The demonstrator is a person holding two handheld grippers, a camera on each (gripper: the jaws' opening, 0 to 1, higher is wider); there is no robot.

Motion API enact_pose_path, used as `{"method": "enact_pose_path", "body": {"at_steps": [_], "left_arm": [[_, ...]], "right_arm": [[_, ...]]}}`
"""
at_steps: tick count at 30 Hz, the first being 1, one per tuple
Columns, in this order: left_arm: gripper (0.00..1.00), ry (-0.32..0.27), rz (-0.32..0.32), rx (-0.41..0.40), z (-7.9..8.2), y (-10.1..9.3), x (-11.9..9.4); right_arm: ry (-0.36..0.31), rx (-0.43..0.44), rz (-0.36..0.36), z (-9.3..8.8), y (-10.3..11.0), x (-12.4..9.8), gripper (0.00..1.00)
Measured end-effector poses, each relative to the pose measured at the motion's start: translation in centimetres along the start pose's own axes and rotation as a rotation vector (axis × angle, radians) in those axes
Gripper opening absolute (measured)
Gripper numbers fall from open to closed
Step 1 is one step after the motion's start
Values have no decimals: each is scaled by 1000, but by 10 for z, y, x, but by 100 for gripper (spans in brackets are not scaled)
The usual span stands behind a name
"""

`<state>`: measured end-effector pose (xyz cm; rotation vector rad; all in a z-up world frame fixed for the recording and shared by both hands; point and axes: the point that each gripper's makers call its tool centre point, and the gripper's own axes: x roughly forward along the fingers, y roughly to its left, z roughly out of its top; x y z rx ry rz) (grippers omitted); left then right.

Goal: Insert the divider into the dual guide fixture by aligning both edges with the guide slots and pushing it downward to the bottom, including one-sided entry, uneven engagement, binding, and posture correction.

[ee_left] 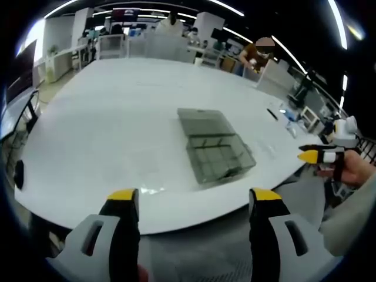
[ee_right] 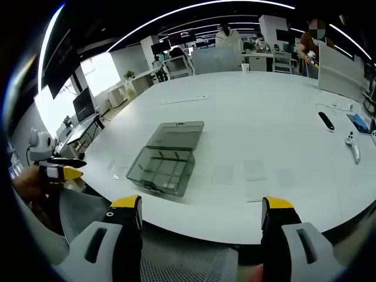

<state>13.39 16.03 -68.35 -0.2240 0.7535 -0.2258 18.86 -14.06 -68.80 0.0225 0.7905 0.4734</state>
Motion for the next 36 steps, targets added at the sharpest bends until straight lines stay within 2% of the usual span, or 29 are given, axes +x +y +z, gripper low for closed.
{"method": "enact_pose_path", "body": {"at_steps": [36], "left_arm": [[73,12,-1,14,-2,-1,2]], "right_arm": [[10,1,5,2,0,2,80]]}}
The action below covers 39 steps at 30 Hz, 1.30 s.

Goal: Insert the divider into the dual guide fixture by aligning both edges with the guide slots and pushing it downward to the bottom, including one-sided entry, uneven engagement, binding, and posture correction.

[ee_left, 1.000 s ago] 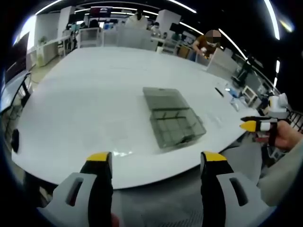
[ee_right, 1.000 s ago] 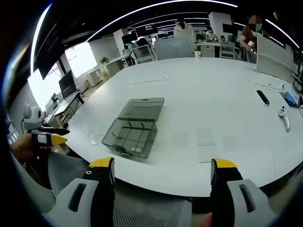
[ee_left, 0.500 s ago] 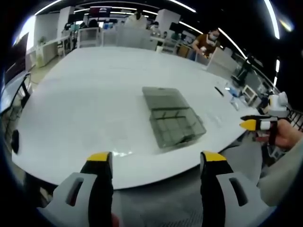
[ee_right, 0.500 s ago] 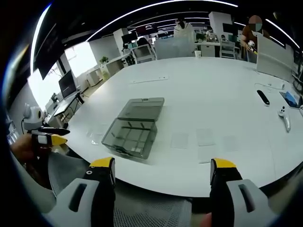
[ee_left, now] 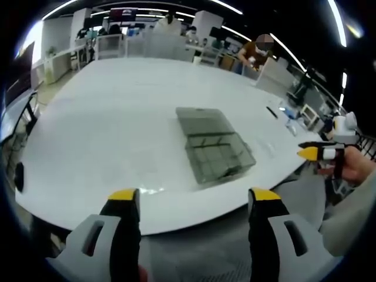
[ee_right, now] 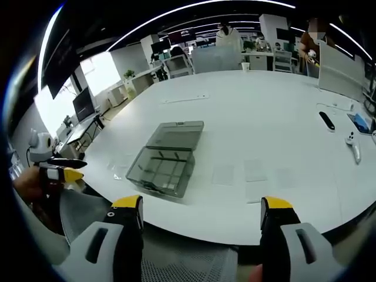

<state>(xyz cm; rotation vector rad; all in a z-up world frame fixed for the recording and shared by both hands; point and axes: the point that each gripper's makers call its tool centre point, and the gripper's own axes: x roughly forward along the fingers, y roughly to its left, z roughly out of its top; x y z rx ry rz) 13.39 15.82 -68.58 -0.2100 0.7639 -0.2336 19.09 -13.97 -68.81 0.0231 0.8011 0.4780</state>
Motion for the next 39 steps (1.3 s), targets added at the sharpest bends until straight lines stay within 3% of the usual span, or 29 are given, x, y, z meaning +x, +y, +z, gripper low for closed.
{"method": "enact_pose_path", "body": {"at_steps": [23,39], "left_arm": [[73,13,3,7,1,-2,4],[72,12,10,2,1,-4,2]], "right_arm": [[14,-7,-23,3,-20,7,78],[49,-19,-42,-5,-36,20,75]]}}
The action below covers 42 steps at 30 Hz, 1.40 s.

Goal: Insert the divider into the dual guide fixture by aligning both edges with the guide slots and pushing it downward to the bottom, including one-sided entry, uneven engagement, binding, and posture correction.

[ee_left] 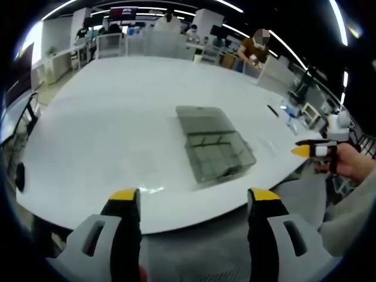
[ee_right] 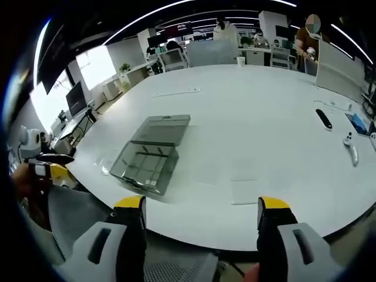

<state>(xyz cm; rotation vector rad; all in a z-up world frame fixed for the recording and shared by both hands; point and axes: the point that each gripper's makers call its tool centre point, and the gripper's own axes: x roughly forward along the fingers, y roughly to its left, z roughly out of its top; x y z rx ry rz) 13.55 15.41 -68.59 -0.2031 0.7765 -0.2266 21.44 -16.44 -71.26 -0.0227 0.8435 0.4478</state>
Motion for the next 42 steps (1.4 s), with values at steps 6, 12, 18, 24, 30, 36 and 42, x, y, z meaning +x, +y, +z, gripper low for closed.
{"method": "enact_pose_path", "body": {"at_steps": [6,12,18,24,30,36,42], "left_arm": [[72,-1,-7,2,3,-4,3],[73,9,-22,13,2,-10,6],[74,18,-35,26,0,-14,7],[75,24,-48,41,0,-18,8],[76,17,-64,57,1,-23,10],[76,5,-92,82,2,-29,12],[76,14,-106,88,1,-33,15]], "right_arm": [[7,-11,-19,-1,-10,6,73],[19,-10,-24,-1,-16,15,72],[35,-24,-30,-1,-22,25,70],[51,-34,-26,-1,-25,35,67],[63,-57,-28,-3,-30,45,64],[75,-65,-24,-4,-34,50,61],[95,-88,-28,-7,-41,59,58]]}}
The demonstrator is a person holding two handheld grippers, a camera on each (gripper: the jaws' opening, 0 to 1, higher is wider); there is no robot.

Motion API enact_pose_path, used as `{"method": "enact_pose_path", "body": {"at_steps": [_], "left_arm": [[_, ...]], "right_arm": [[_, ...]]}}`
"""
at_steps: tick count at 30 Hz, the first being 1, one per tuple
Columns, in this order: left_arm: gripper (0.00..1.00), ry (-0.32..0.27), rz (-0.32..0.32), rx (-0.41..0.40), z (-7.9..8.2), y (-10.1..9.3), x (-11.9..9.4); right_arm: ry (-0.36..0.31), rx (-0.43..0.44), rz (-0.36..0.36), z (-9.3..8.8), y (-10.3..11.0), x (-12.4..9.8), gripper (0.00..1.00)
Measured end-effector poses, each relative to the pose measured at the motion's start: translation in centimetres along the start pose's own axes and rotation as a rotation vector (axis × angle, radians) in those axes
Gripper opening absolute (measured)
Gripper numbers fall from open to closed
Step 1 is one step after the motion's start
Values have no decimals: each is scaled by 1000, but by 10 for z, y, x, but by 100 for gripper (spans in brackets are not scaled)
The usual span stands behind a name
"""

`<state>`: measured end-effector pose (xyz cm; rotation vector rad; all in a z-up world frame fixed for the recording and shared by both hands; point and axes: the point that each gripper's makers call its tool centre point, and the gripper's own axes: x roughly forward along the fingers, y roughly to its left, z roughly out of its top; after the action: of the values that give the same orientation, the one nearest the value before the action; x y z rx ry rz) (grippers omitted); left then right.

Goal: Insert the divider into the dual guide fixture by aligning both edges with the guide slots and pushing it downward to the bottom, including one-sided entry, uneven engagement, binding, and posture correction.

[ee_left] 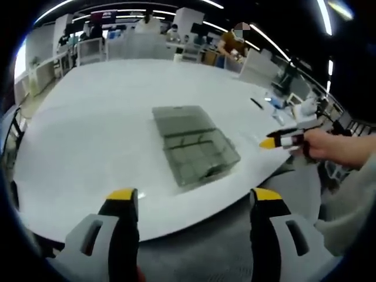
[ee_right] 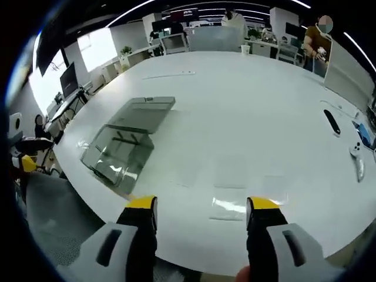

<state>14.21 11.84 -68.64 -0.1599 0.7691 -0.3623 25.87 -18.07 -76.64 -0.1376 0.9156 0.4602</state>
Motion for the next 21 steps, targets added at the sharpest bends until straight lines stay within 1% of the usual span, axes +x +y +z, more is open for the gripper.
{"method": "enact_pose_path", "body": {"at_steps": [5,6,15,21], "left_arm": [[76,7,-3,4,-1,0,2],[75,9,-3,5,-1,-1,3],[75,25,-8,4,-3,-1,5],[75,25,-7,0,-2,0,6]], "right_arm": [[13,-10,3,-1,-3,8,55],[23,-16,1,-2,-5,10,55],[47,-26,-16,-2,-14,21,52],[62,-43,-29,-3,-20,29,49]]}}
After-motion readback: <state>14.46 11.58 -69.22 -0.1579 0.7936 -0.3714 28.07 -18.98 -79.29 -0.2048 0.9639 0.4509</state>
